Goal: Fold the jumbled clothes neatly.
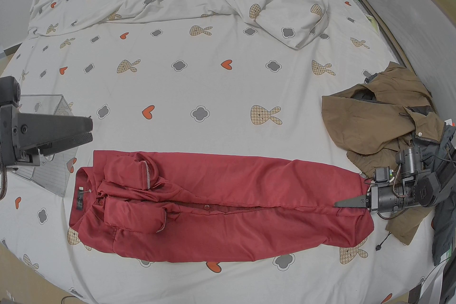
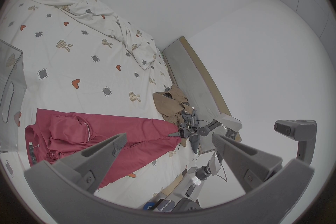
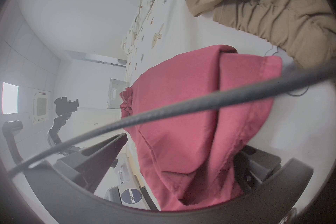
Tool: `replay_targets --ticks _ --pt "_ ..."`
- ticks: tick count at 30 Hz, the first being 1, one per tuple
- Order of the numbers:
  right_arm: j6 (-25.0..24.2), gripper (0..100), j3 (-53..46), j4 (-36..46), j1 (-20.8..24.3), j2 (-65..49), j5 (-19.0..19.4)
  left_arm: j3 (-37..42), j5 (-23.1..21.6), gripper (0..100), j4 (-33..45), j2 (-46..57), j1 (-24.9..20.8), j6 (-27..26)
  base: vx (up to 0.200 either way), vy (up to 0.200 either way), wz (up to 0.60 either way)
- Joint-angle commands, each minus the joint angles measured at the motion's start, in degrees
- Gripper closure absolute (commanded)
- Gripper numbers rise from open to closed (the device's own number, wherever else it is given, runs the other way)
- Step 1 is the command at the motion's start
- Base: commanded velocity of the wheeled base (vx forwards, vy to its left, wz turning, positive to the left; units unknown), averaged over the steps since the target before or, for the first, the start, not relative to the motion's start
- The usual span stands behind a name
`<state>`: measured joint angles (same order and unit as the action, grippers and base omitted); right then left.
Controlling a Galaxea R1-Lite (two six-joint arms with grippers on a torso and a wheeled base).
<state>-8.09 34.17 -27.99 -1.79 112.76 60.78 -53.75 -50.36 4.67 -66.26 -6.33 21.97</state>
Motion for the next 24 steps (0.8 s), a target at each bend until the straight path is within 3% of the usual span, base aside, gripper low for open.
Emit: replay_targets --ticks 1,9,12,13,14,15,16,17,18,21,24 --pt "0.1 100 -1.0 0.0 -0.2 -0.4 0.0 0.0 0.0 0 0.0 -0.3 0.0 0.0 0.0 0.0 0.0" --pt "-0.3 100 -3.4 0.2 0.6 -7.2 -0.4 0.0 0.0 0 -0.1 -0.3 0.0 -0.1 0.0 0.0 0.0" --pt "-0.3 100 -3.4 0.3 2.5 -11.4 -5.4 0.0 0.0 0 -0.4 -0.6 0.0 -0.2 0.0 0.0 0.0" --pt "-0.3 100 -3.4 0.3 2.5 -11.4 -5.4 0.0 0.0 0 -0.4 -0.6 0.0 -0.2 0.0 0.0 0.0" --pt "-1.2 100 -3.1 0.3 7.8 -15.6 -20.4 0.0 0.0 0 -0.4 -1.0 0.0 -0.8 0.0 0.0 0.0" --pt "-2.1 100 -2.7 0.1 10.8 -17.0 -28.0 0.2 0.0 0 -0.5 -1.2 0.0 -1.5 0.0 0.0 0.0" --pt "-3.0 100 -2.4 0.0 12.9 -17.9 -32.9 0.5 0.0 0 -0.5 -1.4 0.0 -2.2 0.0 0.0 0.0" --pt "-3.2 100 -2.4 0.0 13.3 -18.1 -34.0 0.5 0.0 0 -0.5 -1.5 0.0 -2.4 0.0 0.0 0.0" --pt "-5.4 100 -0.7 0.5 18.1 -21.4 -43.0 1.9 0.1 0 -0.7 -1.6 0.0 -5.3 0.0 0.0 0.0" --pt "-6.8 100 1.9 3.8 22.4 -24.9 -46.8 4.2 0.1 0 -1.2 -1.9 0.3 -10.3 0.0 0.0 0.0" --pt "-6.7 100 5.6 15.1 25.1 -26.9 -48.7 5.1 0.1 0 -1.2 -1.9 0.1 -12.3 0.0 0.0 0.0"
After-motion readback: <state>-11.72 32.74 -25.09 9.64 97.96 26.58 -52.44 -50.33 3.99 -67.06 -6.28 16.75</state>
